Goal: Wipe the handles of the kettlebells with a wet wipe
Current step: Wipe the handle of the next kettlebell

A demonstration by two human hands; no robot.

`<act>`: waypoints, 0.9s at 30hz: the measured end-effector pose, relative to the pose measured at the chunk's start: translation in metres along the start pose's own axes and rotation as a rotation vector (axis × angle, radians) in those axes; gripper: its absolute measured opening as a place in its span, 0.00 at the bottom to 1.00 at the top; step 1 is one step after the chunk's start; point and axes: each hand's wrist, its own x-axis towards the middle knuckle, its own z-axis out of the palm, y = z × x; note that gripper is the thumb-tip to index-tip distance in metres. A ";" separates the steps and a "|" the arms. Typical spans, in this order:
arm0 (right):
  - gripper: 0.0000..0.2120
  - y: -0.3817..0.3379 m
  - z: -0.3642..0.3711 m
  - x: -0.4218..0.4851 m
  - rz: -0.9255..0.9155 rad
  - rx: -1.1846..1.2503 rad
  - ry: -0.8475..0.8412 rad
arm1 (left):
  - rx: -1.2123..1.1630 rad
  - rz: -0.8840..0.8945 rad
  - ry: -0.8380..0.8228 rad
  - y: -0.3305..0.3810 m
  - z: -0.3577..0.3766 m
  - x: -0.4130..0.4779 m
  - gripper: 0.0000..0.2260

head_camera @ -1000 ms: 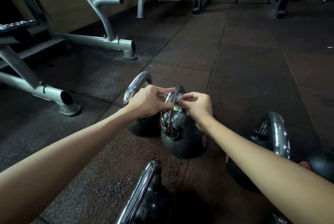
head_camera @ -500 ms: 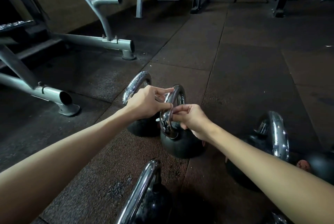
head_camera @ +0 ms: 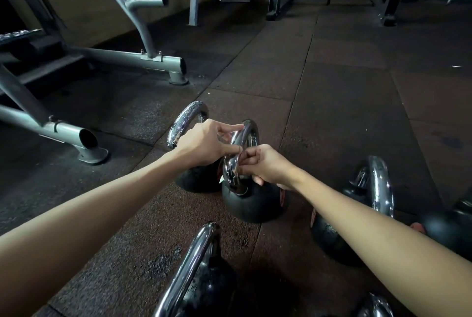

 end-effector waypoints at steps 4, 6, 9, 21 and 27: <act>0.08 -0.003 -0.005 -0.002 0.003 -0.305 -0.021 | 0.015 0.001 0.002 0.006 0.000 -0.003 0.24; 0.11 -0.006 -0.008 -0.004 -0.001 -0.363 -0.022 | 0.011 0.011 0.001 0.011 0.002 -0.004 0.24; 0.12 -0.004 -0.025 -0.008 0.024 -0.380 0.157 | 0.006 0.026 0.005 0.021 0.005 -0.004 0.25; 0.16 -0.048 -0.093 -0.029 -0.071 0.318 0.807 | 0.058 0.129 -0.008 0.035 0.022 -0.008 0.26; 0.10 -0.076 -0.098 -0.006 -0.111 0.258 0.569 | 0.043 0.139 0.108 0.023 -0.033 -0.004 0.13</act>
